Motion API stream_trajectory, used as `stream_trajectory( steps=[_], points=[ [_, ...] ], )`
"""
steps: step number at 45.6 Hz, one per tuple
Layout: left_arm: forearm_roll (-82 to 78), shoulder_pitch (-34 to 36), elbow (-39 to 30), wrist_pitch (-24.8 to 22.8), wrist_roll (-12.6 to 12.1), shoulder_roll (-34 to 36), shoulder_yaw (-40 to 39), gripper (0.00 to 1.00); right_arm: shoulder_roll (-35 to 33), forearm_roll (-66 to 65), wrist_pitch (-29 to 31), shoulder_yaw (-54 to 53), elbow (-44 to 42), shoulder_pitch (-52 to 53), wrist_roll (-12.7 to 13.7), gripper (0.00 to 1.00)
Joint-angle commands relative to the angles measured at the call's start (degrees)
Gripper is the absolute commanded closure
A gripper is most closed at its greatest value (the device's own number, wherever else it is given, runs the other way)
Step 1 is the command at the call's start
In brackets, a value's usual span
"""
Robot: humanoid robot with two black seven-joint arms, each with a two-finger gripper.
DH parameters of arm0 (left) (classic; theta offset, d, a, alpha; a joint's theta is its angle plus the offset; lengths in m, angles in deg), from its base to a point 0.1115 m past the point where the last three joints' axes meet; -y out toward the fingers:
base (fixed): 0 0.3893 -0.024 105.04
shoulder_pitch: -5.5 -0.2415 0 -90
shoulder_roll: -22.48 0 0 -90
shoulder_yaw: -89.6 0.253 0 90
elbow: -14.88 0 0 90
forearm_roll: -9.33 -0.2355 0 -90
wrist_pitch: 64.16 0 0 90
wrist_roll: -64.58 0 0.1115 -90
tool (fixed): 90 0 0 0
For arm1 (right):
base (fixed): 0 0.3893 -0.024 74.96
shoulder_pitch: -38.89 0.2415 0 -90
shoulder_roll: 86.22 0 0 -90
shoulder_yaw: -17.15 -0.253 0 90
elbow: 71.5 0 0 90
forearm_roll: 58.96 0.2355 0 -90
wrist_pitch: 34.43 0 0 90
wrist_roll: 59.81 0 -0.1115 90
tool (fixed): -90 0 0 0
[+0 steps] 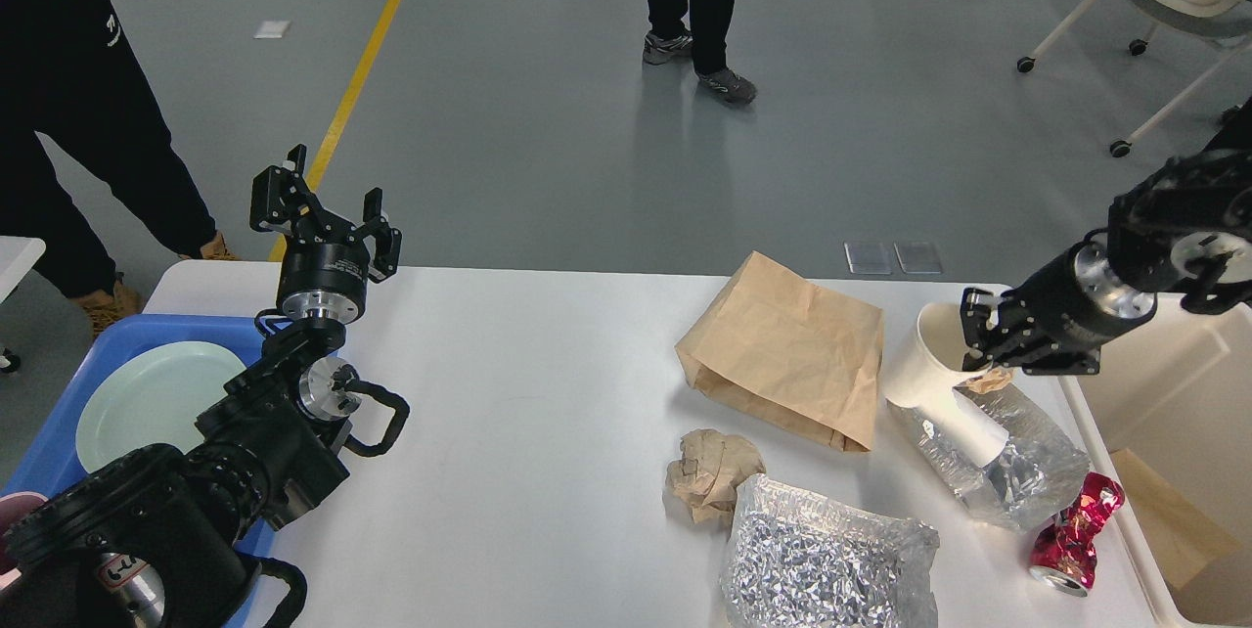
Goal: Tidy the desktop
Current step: 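Lift the paper cup and carry it toward the white bin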
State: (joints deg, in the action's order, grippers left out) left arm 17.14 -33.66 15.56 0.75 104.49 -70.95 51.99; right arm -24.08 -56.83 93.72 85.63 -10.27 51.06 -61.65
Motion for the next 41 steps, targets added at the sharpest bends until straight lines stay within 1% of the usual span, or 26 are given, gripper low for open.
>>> stream_trajectory(
  steps=[1,5,12,16,21,23,26,32,38,39,41],
  points=[
    [0.0,0.0,0.0,0.0,0.0,0.0,0.0,0.04,-3.9,-0.1,1.7,0.2,-0.2,8.1,-0.1,1.00],
    [0.0,0.0,-0.1,0.0,0.0,0.0,0.0,0.04,-6.2,-0.4,3.4,0.3,-0.6,14.0,0.0,1.00],
    [0.0,0.0,0.0,0.0,0.0,0.0,0.0,0.04,-8.1,-0.4,8.6,0.3,-2.4,21.2,0.0,1.00],
    [0.0,0.0,0.0,0.0,0.0,0.0,0.0,0.04,-8.3,-0.4,10.3,0.3,-3.4,22.6,0.0,1.00],
    [0.0,0.0,0.0,0.0,0.0,0.0,0.0,0.04,-8.5,-0.5,9.5,0.9,-5.4,21.9,0.1,1.00],
    [0.0,0.0,0.0,0.0,0.0,0.0,0.0,0.04,-9.0,-0.5,8.3,1.4,-7.3,20.8,0.1,1.00],
    [0.0,0.0,-0.1,0.0,0.0,0.0,0.0,0.04,-10.0,-0.4,4.6,1.4,-11.6,16.2,0.2,1.00],
    [0.0,0.0,0.0,0.0,0.0,0.0,0.0,0.04,-12.8,-0.2,-5.4,1.4,-20.6,3.9,0.2,1.00],
    [0.0,0.0,0.0,0.0,0.0,0.0,0.0,0.04,-15.6,0.4,-13.2,1.3,-26.0,-9.3,0.2,1.00],
    [0.0,0.0,-0.1,0.0,0.0,0.0,0.0,0.04,-16.1,0.6,-15.0,1.0,-27.0,-13.0,0.2,1.00],
    [0.0,0.0,0.0,0.0,0.0,0.0,0.0,0.04,-16.3,0.7,-17.0,0.7,-27.9,-17.2,0.2,1.00]
  ],
)
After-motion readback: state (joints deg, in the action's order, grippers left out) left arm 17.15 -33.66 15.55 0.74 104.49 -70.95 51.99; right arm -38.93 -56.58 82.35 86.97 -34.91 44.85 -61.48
